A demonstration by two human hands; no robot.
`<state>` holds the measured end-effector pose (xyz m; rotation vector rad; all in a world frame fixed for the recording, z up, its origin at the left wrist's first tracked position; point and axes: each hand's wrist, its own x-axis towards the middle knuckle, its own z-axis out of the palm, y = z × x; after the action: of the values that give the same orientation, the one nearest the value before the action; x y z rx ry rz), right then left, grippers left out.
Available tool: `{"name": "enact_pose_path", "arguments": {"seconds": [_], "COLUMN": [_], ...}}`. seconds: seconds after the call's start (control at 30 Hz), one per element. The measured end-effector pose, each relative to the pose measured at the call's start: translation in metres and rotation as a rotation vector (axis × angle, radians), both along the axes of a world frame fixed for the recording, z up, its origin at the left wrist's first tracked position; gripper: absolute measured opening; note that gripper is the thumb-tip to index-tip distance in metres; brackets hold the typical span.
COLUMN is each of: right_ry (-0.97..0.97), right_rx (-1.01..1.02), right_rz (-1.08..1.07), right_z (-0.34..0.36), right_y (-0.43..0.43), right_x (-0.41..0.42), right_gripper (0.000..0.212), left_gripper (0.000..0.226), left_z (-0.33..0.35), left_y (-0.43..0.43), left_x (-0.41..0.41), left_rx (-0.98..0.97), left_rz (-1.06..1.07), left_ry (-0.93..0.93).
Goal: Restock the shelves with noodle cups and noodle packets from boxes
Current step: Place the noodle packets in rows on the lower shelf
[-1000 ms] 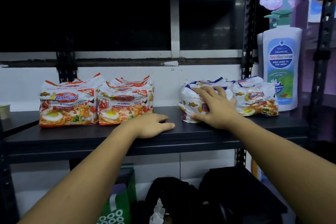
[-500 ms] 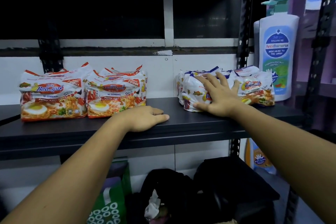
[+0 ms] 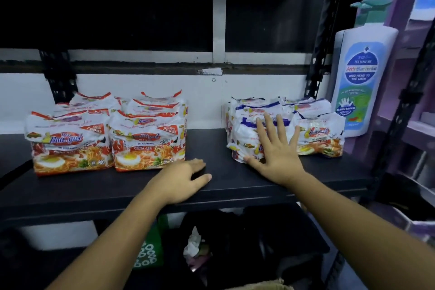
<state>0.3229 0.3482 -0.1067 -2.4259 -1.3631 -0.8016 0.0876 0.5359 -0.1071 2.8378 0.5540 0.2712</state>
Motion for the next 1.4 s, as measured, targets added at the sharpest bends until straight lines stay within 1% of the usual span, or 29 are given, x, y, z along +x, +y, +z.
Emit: {"name": "enact_pose_path", "arguments": {"seconds": [0.17, 0.3, 0.37, 0.53, 0.73, 0.9, 0.97, 1.07, 1.23, 1.4], "right_ry": [0.202, 0.377, 0.411, 0.583, 0.779, 0.813, 0.805, 0.804, 0.837, 0.862], "right_rx": [-0.046, -0.074, -0.135, -0.243, -0.343, -0.356, -0.347, -0.371, -0.381, -0.398], "right_rz": [0.025, 0.097, 0.108, 0.079, 0.016, -0.013, -0.030, -0.072, -0.113, -0.102], "right_z": [-0.001, 0.015, 0.032, 0.096, 0.167, 0.195, 0.205, 0.213, 0.208, 0.189], "right_y": [-0.017, -0.035, -0.048, -0.089, -0.140, -0.177, -0.187, -0.197, -0.203, -0.195], "right_x": [-0.031, -0.053, -0.063, -0.095, -0.146, -0.182, -0.189, -0.189, -0.164, -0.099], "right_gripper": [0.095, 0.075, 0.072, 0.070, 0.067, 0.058, 0.054, 0.054, 0.055, 0.065], "left_gripper": [0.064, 0.062, 0.062, 0.059, 0.055, 0.055, 0.055, 0.056, 0.057, 0.058], "left_z": [0.009, 0.032, 0.052, 0.116, 0.180, 0.197, 0.202, 0.207, 0.203, 0.195], "left_y": [-0.009, -0.022, -0.036, -0.083, -0.128, -0.149, -0.154, -0.158, -0.163, -0.170], "left_x": [-0.008, -0.013, -0.016, -0.031, -0.067, -0.098, -0.100, -0.090, -0.053, 0.003], "left_rx": [-0.045, -0.129, -0.177, -0.254, -0.321, -0.357, -0.338, -0.316, -0.338, -0.335], "left_rz": [-0.013, -0.007, -0.004, -0.016, -0.029, -0.041, -0.056, -0.070, -0.060, -0.024], "left_ry": [0.048, 0.099, 0.092, 0.074, 0.119, 0.148, 0.146, 0.128, 0.133, 0.158]}}
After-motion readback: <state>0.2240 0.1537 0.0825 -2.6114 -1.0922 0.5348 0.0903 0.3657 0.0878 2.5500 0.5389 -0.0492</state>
